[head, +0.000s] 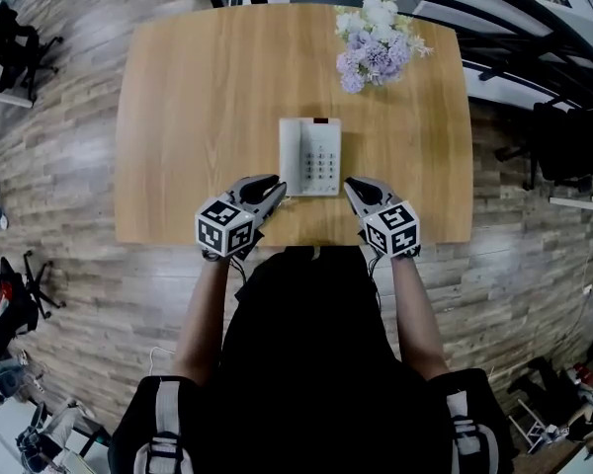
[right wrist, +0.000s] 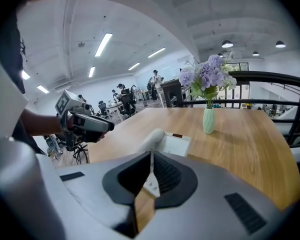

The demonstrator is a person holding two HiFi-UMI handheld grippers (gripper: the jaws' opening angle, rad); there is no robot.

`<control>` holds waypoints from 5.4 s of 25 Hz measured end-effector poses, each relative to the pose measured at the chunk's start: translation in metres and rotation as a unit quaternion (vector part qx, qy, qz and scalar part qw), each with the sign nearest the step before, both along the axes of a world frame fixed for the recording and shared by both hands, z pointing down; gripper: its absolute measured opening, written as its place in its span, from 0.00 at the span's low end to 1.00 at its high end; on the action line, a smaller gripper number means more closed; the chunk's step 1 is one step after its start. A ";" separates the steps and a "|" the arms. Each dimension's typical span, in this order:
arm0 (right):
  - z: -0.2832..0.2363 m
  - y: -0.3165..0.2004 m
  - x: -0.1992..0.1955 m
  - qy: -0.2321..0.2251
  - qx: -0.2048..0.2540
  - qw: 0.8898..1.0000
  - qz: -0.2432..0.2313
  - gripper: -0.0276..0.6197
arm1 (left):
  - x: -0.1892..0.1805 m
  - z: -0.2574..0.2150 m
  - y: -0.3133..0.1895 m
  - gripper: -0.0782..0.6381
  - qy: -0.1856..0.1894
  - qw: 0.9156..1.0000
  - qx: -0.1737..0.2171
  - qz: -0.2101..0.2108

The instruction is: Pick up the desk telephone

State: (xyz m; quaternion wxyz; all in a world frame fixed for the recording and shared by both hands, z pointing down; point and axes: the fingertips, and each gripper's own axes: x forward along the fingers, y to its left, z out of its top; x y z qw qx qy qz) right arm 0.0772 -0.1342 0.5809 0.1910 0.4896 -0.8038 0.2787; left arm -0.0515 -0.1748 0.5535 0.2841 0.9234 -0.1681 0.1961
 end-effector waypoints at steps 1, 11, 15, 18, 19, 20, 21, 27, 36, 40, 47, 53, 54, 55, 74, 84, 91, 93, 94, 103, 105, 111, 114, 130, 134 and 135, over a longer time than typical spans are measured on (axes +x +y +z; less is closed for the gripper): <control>0.003 -0.002 0.001 -0.004 -0.004 1.000 0.000 0.08 | 0.002 0.004 -0.001 0.23 -0.006 1.000 -0.002 0.003; 0.038 -0.019 0.002 -0.021 -0.048 0.998 -0.043 0.09 | 0.024 0.043 -0.021 0.38 -0.033 0.998 -0.044 0.005; 0.053 -0.023 0.001 -0.026 -0.063 0.996 -0.055 0.09 | 0.025 0.053 -0.033 0.41 -0.025 0.997 -0.067 -0.024; 0.064 -0.028 0.002 -0.034 -0.075 0.995 -0.060 0.10 | 0.022 0.065 -0.038 0.44 -0.038 0.996 -0.075 -0.030; 0.068 -0.030 0.003 -0.039 -0.079 0.994 -0.060 0.12 | 0.021 0.069 -0.040 0.46 -0.042 0.995 -0.081 -0.031; 0.072 -0.032 0.004 -0.044 -0.084 0.994 -0.059 0.14 | 0.020 0.073 -0.041 0.47 -0.045 0.995 -0.087 -0.033; 0.075 -0.034 0.005 -0.048 -0.088 0.993 -0.056 0.17 | 0.020 0.078 -0.042 0.47 -0.048 0.994 -0.093 -0.034; 0.097 -0.041 0.010 -0.062 -0.111 0.991 -0.034 0.34 | 0.027 0.107 -0.045 0.53 -0.066 0.989 -0.127 -0.030; 0.127 -0.049 0.011 -0.092 -0.150 0.984 -0.032 0.41 | 0.035 0.142 -0.050 0.64 -0.104 0.983 -0.154 -0.016; 0.134 -0.054 0.009 -0.098 -0.156 0.983 -0.027 0.42 | 0.040 0.153 -0.050 0.65 -0.102 0.979 -0.174 -0.009; 0.145 -0.058 0.003 -0.111 -0.175 0.978 -0.031 0.42 | 0.052 0.167 -0.047 0.65 -0.098 0.975 -0.200 0.004; 0.147 -0.057 0.002 -0.137 -0.186 0.973 -0.023 0.42 | 0.053 0.169 -0.047 0.66 -0.094 0.974 -0.207 0.005; 0.148 -0.057 0.002 -0.144 -0.188 0.971 -0.021 0.42 | 0.053 0.169 -0.047 0.66 -0.095 0.974 -0.207 0.005; 0.149 -0.057 0.003 -0.150 -0.189 0.970 -0.017 0.42 | 0.054 0.169 -0.047 0.66 -0.097 0.973 -0.208 0.006; 0.151 -0.059 0.003 -0.178 -0.192 0.965 0.021 0.41 | 0.053 0.170 -0.056 0.66 -0.069 0.975 -0.199 -0.077; 0.147 -0.055 0.004 -0.169 -0.188 0.967 0.034 0.41 | 0.054 0.170 -0.053 0.66 -0.077 0.975 -0.196 -0.071; 0.132 -0.056 -0.003 -0.157 -0.172 0.972 0.027 0.40 | 0.044 0.161 -0.052 0.66 -0.065 0.974 -0.192 -0.100; 0.130 -0.057 -0.005 -0.159 -0.171 0.972 0.026 0.40 | 0.042 0.158 -0.052 0.66 -0.065 0.975 -0.188 -0.101; 0.129 -0.056 -0.006 -0.161 -0.171 0.972 0.027 0.40 | 0.041 0.156 -0.053 0.66 -0.066 0.975 -0.185 -0.101; 0.102 -0.058 -0.017 -0.155 -0.146 0.977 0.027 0.40 | 0.030 0.127 -0.056 0.66 -0.054 0.982 -0.153 -0.099; 0.096 -0.060 -0.019 -0.152 -0.139 0.978 0.025 0.40 | 0.027 0.122 -0.057 0.66 -0.048 0.982 -0.151 -0.102; 0.081 -0.060 -0.032 -0.149 -0.121 0.981 0.025 0.40 | 0.015 0.106 -0.057 0.66 -0.043 0.985 -0.132 -0.099; 0.074 -0.059 -0.038 -0.137 -0.111 0.984 0.024 0.40 | 0.010 0.100 -0.058 0.66 -0.048 0.988 -0.122 -0.088; 0.038 -0.065 -0.042 -0.120 -0.075 0.990 0.023 0.39 | 0.007 0.065 -0.066 0.66 -0.038 0.992 -0.086 -0.085; 0.031 -0.065 -0.040 -0.112 -0.065 0.991 0.022 0.39 | 0.008 0.059 -0.067 0.66 -0.033 0.992 -0.081 -0.086; 0.028 -0.065 -0.038 -0.108 -0.063 0.992 0.023 0.39 | 0.010 0.057 -0.066 0.66 -0.031 0.993 -0.080 -0.085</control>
